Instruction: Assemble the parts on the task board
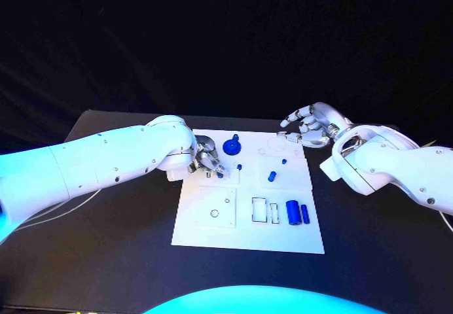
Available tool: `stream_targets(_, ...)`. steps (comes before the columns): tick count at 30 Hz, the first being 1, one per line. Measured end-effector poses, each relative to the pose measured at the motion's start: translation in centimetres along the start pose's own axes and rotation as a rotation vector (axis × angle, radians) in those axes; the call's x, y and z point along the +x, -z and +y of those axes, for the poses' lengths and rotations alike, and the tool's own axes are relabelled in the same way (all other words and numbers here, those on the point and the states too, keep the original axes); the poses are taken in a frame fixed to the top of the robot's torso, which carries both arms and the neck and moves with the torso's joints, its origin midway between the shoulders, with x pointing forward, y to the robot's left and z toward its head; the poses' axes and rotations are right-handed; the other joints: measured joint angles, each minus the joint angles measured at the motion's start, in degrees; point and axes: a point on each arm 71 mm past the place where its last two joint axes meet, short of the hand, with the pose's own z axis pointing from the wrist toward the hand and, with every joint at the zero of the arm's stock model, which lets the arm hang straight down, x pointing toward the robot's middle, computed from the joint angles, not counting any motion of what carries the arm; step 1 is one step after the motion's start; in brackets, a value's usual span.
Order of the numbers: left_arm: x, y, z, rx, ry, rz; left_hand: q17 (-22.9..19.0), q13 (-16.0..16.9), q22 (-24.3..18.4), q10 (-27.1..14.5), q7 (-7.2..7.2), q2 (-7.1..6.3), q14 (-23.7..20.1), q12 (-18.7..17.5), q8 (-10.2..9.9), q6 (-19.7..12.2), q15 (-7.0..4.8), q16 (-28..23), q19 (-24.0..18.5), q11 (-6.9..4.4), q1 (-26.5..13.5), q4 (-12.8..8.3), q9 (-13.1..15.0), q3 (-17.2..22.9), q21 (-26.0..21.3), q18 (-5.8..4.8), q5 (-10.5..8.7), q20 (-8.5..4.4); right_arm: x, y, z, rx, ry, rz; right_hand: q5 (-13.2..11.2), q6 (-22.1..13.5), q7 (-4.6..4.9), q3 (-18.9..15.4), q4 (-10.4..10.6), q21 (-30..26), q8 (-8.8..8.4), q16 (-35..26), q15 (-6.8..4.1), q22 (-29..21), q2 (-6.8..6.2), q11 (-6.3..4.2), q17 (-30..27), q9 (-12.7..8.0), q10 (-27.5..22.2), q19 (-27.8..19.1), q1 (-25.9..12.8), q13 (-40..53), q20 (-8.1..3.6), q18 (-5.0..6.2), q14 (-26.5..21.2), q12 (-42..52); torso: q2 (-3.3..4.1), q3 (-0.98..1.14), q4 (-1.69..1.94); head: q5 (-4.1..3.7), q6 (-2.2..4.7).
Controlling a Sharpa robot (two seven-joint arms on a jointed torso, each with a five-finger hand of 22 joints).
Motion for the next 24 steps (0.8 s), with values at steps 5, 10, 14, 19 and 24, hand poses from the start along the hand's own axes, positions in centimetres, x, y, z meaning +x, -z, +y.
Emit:
stream_targets(5,0.02,-0.03,-0.01,0.0,0.0,-0.001,0.0,0.05,0.0,0.0,0.09,-0.54,0.0,0.0,-0.21,0.28,0.0,0.22,0.0,0.0,-0.99,0.94,0.31,-2.23,0.0,0.0,0.01,0.0,-0.02,0.0,-0.01,0.0,0.0,0.0,0.0,0.0,0.0,0.0,0.0,0.0,0.0,0.0,0.0,0.0,0.0,0.0,0.0,0.0,0.0,0.0,0.0,0.0,0.0,0.0,0.0,0.0,0.0,0.02,-0.01,-0.03,-0.05)
stream_targets(10,0.02,-0.04,0.0,-0.001,0.0,-0.002,0.0,0.12,0.04,0.0,0.09,-0.6,0.0,0.0,-0.31,0.29,0.0,0.22,0.0,0.0,-1.05,1.57,0.43,-3.48,0.0,0.0,0.01,0.0,-0.02,0.0,-0.02,0.0,0.0,-0.001,0.0,0.0,0.0,0.0,0.0,0.0,0.0,0.0,0.0,-0.01,0.0,0.0,0.0,0.0,0.0,0.0,0.0,-0.01,0.0,0.0,0.0,0.0,0.0,0.03,-0.01,-0.1,-0.1)
stream_targets(14,0.02,-0.06,0.01,-0.001,-0.001,-0.002,-0.01,0.12,0.08,-0.01,0.09,-0.68,0.0,0.0,-0.31,0.29,0.0,0.23,0.0,0.0,-1.58,1.74,0.51,-4.31,0.0,0.0,0.01,0.0,-0.01,-0.01,-0.01,0.0,0.0,-0.001,0.0,-0.2,0.2,0.16,-0.16,0.0,0.45,0.0,0.0,-0.01,0.0,0.0,-0.01,-0.01,0.0,0.0,0.0,-0.01,0.0,0.0,0.0,0.0,-0.01,0.04,-0.01,-0.13,-0.12)
stream_targets(19,0.01,-0.08,0.05,-0.002,-0.001,-0.003,-0.01,0.12,0.13,-0.01,0.3,-0.6,0.0,0.0,-0.77,0.49,0.0,0.22,0.0,0.0,-2.26,1.95,0.71,-6.24,0.0,0.0,0.01,0.0,0.0,-0.01,-0.02,0.0,-0.001,0.0,0.0,-0.2,0.2,0.16,-0.16,0.0,0.45,0.0,0.0,-0.01,0.0,0.0,-0.01,-0.01,0.0,0.0,0.0,-0.01,0.0,0.0,0.0,0.0,-0.04,0.03,-0.01,-0.14,-0.12)
stream_targets(24,0.02,-0.03,0.18,-0.002,0.0,-0.003,-0.01,0.34,0.13,-0.01,0.29,-0.53,0.0,0.0,-0.89,0.49,0.0,0.22,0.0,0.0,-3.54,2.03,0.91,-8.4,0.0,0.0,0.01,0.0,-0.03,-0.01,-0.04,0.001,-0.001,-0.001,0.0,-0.2,0.2,0.16,-0.16,0.0,0.45,0.0,0.0,-0.02,0.0,0.0,-0.01,-0.01,0.0,0.0,0.0,-0.02,0.0,0.0,0.0,0.0,-0.04,0.02,-0.02,-0.14,-0.07)
